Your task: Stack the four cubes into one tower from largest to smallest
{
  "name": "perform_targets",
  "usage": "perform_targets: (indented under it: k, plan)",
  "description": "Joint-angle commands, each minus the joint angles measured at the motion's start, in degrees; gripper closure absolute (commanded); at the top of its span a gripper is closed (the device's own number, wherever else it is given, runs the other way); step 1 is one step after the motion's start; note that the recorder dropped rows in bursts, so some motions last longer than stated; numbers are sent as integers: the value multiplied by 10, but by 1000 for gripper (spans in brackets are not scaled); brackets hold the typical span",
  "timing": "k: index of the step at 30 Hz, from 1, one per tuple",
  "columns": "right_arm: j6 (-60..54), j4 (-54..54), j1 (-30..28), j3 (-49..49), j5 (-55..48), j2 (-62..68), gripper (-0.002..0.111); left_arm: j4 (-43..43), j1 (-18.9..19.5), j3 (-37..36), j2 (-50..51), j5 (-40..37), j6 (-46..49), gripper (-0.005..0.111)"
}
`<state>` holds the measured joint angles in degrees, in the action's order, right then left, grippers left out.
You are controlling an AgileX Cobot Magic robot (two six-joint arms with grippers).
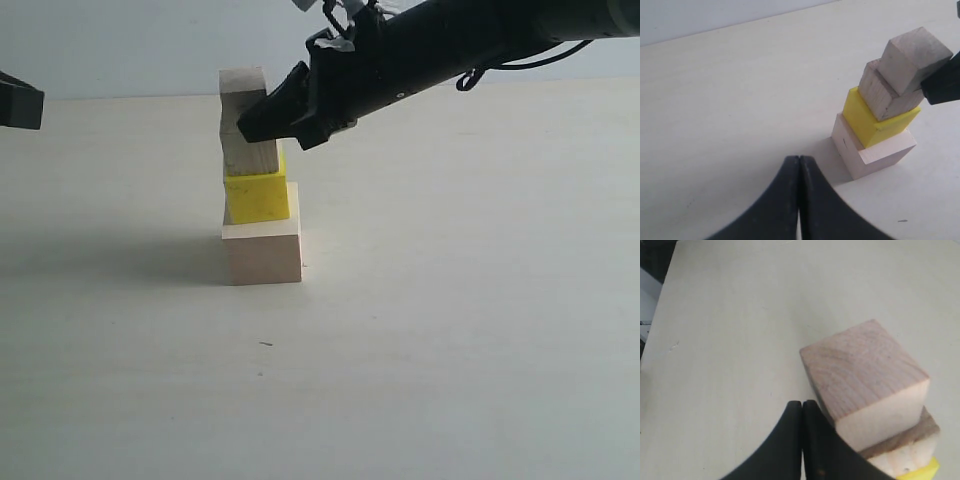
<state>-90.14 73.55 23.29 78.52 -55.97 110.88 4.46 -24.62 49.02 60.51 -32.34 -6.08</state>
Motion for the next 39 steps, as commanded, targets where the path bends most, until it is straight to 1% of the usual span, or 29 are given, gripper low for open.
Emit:
perform_targets:
  k: [1, 9, 12, 14, 16, 22, 25, 28, 30, 32, 35, 39]
  plan:
    - [4, -1, 0, 1, -2, -1, 108, 5, 1, -1, -4, 10, 1, 107]
    - [4, -1, 0, 1, -43, -1, 108, 7, 1, -1, -4, 10, 1, 107]
    - [4, 1, 0, 1, -73, -3, 108, 7, 1, -1, -4, 10, 1, 107]
    - [-4, 27, 0, 1, -116, -9, 108, 7, 1, -1, -4, 9, 1, 107]
    - [-15, 49, 0, 1, -134, -21, 108, 7, 1, -1, -4, 9, 1, 107]
    - [-17, 80, -11, 1, -46, -80, 108, 7, 1, -1, -3, 10, 0, 107]
    - [-17, 91, -31, 1, 2, -111, 108, 7, 1, -1, 8, 12, -1, 107]
    - [5, 91, -57, 1, 79, -127, 108, 7, 1, -1, 26, 22, -1, 107]
    - [21, 87, -74, 1, 111, -125, 108, 7, 1, -1, 38, 32, -1, 107]
    - [34, 85, -87, 1, 116, -112, 108, 7, 1, -1, 52, 49, -1, 107]
    - [34, 85, -94, 1, 115, -84, 108, 11, 1, -1, 73, 64, -1, 107]
    - [33, 85, -94, 1, 145, -34, 108, 13, 1, -1, 92, 56, -1, 107]
